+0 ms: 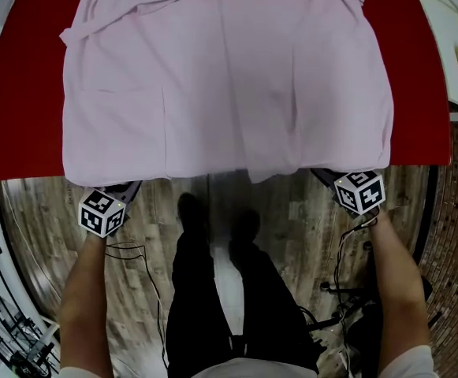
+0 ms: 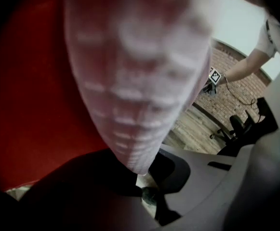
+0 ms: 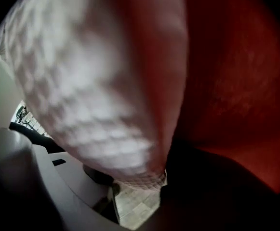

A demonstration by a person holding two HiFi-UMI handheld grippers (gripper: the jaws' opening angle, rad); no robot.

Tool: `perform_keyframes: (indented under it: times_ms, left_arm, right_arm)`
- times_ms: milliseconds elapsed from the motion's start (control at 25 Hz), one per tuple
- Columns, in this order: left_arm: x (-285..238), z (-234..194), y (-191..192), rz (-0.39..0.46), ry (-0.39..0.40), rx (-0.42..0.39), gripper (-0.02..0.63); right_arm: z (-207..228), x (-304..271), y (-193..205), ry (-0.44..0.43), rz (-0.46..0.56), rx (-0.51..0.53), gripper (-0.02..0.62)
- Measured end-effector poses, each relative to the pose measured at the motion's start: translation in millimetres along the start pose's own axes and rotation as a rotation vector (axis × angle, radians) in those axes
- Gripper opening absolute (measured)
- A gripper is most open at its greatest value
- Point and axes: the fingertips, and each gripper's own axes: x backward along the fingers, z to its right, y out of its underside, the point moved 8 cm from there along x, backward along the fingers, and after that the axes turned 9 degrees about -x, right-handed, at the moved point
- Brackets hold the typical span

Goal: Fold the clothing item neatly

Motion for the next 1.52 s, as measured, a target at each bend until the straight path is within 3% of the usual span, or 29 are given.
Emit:
perform_keyframes:
  times_ms: [120, 200, 440, 560, 760, 1120, 1520]
  left_arm:
    - [10, 16, 2, 0.016, 0.049, 0.064, 0.012]
    - [19, 28, 4, 0.027, 0.073, 0.105, 0.012]
    - [58, 63, -8, 0.109, 0.163, 0.348, 0.012]
    - [82, 87, -18, 0.136, 0.206, 0.421, 0.011]
    - [108, 108, -34, 0.170, 0.243, 0.497, 0.011]
    - [131, 117, -55, 0.170, 0.276, 0.555, 0.011]
    - [176, 119, -89, 0.251, 0.369, 0.648, 0.011]
  right_arm:
    - [-8, 11, 2, 0.035, -0.006, -0.013, 0.065]
    - [-19, 17, 3, 0.013, -0.015, -0.027, 0.031]
    - [-62, 50, 6, -0.089, -0.042, -0.055, 0.021]
    - [-87, 76, 9, -0.117, -0.062, -0.055, 0.020]
    - [-108, 108, 3, -0.145, -0.071, -0.059, 0.020]
    - [-112, 148, -6, -0.160, -0.074, -0.087, 0.020]
    - [-115, 191, -36, -0.205, 0.005, -0.164, 0.020]
